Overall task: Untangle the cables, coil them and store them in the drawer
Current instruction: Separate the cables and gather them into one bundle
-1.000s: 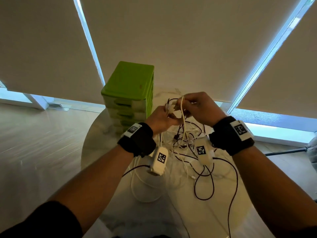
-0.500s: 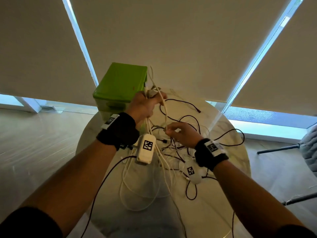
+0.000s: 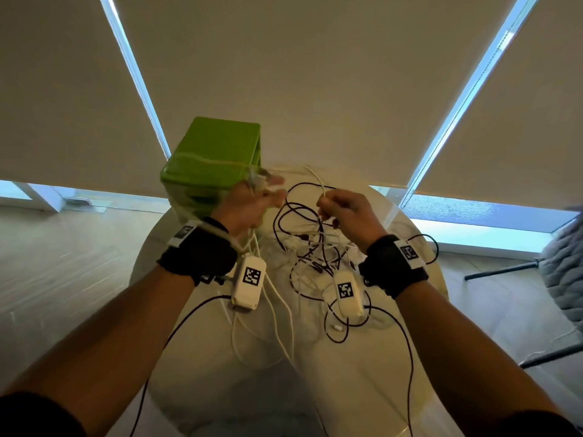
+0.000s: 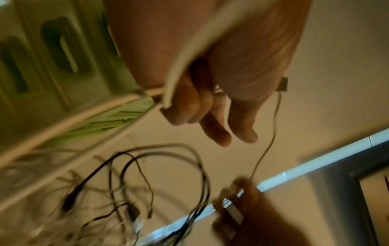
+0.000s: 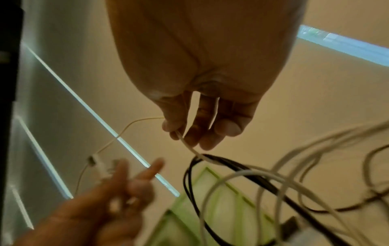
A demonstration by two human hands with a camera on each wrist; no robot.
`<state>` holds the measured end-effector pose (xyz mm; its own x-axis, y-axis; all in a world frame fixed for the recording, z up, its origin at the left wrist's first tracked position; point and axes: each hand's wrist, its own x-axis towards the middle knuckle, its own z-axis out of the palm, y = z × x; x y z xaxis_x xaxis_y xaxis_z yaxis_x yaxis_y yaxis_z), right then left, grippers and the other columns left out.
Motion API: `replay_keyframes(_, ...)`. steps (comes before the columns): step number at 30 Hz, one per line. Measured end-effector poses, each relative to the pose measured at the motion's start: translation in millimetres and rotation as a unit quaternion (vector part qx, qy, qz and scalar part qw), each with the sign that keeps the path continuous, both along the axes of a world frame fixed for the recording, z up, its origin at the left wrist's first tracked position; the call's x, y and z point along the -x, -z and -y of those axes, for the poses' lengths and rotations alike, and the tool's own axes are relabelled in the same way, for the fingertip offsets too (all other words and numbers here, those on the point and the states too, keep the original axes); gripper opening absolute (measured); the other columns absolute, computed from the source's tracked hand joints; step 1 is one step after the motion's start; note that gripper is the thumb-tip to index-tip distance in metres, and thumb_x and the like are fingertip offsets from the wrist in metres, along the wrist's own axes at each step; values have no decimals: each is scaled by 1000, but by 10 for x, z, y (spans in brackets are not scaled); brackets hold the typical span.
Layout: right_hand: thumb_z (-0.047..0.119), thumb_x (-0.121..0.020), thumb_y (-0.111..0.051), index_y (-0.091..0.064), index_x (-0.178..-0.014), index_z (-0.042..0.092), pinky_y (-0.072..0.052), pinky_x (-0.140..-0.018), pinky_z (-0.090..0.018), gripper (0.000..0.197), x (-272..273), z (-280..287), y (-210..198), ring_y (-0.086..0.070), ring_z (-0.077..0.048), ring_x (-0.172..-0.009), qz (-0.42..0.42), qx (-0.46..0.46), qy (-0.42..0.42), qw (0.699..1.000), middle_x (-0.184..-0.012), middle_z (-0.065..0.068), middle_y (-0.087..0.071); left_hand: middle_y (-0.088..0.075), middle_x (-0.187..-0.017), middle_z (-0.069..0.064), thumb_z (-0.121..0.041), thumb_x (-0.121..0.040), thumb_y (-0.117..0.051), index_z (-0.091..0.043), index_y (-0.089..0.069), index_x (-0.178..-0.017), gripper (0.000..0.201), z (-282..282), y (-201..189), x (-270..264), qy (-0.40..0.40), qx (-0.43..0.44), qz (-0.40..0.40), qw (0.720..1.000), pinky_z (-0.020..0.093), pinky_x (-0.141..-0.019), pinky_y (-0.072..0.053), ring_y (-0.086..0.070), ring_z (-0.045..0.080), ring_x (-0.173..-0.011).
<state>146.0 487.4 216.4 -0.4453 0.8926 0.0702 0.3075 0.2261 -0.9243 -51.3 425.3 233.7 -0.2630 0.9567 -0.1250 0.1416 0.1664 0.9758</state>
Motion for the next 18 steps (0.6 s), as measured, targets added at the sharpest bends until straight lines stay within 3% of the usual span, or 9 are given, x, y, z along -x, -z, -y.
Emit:
replay_keyframes(3,10,-95,-56,-67,-84,7,-46,-60,-18,15,137,102,-300,-61,-15,-68,-47,-14,-53,997,-74,-6,-65,-70,-86,4,-24,-84,-70,-16,-71,-99,17,53,164,-259,107,29,-63,992,21,-64,-47,-64,8,-71)
replay_keyframes(5,8,-93,-59,-68,-88,2,-46,-60,-14,12,208,119,-391,-62,-12,-67,-69,-35,-62,995,-73,-6,-66,-71,-90,6,-22,-83,-70,-10,-73,-94,16,35,242,-354,102,33,-86,991,26,-70,-45,-63,13,-80)
replay_keyframes(8,20,-91,-64,-64,-109,14,-52,-74,-20,20,217,82,-302,-65,-11,-87,-57,-50,-51,996,-97,-4,-67,-68,-77,0,-12,-87,-64,-7,-72,-81,11,-3,215,-383,43,11,-76,996,31,-67,-47,-58,9,-70)
replay_keyframes(10,37,-85,-68,-50,-128,29,-52,-84,-27,48,165,56,-83,-60,-11,-101,60,-18,-59,996,-117,0,-59,-64,-71,-5,-9,-91,-59,-4,-69,-78,17,-11,132,-349,11,-17,-38,999,30,-66,-49,-56,-3,-56)
replay_keyframes(11,42,-83,-69,-46,-131,32,-51,-85,-29,55,133,45,79,-58,-10,-101,123,23,-79,989,-117,2,-58,-63,-71,-6,-10,-94,-56,1,-68,-83,20,-8,77,-340,3,-27,-31,999,26,-57,-44,-51,-5,-47)
replay_keyframes(13,45,-84,-67,-55,-114,29,-45,-75,-25,37,64,55,367,-56,-3,-82,200,76,-115,970,-95,8,-61,-63,-71,-5,-13,-96,-54,7,-67,-91,25,-16,-1,-303,-7,-38,-20,999,20,-47,-40,-47,-4,-39)
replay_keyframes(14,45,-87,-64,-58,-100,26,-41,-69,-23,23,33,69,451,-52,-2,-71,211,73,-107,969,-82,12,-57,-64,-74,-2,-12,-96,-54,7,-67,-92,24,-22,-27,-274,-6,-42,-18,999,12,-48,-41,-52,-5,-44)
replay_keyframes(16,40,-92,-59,-63,-89,14,-42,-67,-26,27,-47,65,486,-51,-6,-66,181,70,-80,978,-72,11,-57,-68,-82,3,-9,-92,-59,2,-71,-85,18,-61,-34,-227,-4,-39,-38,999,6,-60,-45,-61,-9,-66)
replay_keyframes(18,35,-94,-57,-69,-95,10,-45,-70,-27,27,-99,34,411,-53,-8,-69,168,59,-74,981,-75,8,-61,-69,-73,6,-10,-90,-62,-4,-73,-79,17,-60,-47,-182,-17,-28,-53,998,22,-70,-50,-61,-11,-70)
